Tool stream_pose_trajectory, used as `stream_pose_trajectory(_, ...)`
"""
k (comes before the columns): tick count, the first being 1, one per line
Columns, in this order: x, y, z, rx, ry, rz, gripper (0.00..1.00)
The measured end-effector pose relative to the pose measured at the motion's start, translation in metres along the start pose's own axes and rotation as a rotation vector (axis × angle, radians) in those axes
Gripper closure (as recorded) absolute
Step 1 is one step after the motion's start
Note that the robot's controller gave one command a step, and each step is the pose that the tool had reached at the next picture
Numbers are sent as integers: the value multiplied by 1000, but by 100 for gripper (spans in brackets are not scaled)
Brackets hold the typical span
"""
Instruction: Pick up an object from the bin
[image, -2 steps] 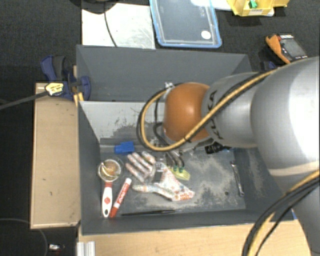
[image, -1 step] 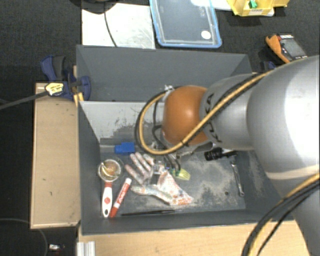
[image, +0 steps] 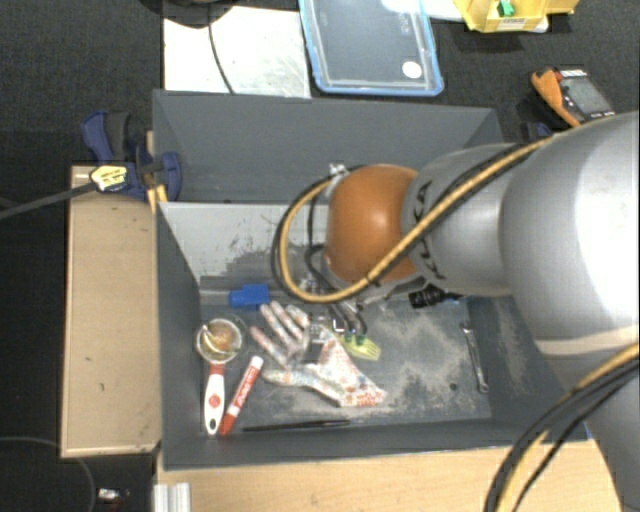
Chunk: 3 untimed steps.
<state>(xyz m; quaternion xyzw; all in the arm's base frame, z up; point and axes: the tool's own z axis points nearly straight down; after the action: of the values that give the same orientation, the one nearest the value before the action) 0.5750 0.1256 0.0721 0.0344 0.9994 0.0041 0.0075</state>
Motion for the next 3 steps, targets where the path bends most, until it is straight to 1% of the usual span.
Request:
stream_pose_trajectory(1, 10, 1, 0, 0, 4, 99, 100)
stream_pose_trajectory(2, 10, 1, 0, 0, 4, 100, 100)
stream_pose_trajectory(3, 10, 1, -18, 0, 5, 102, 100)
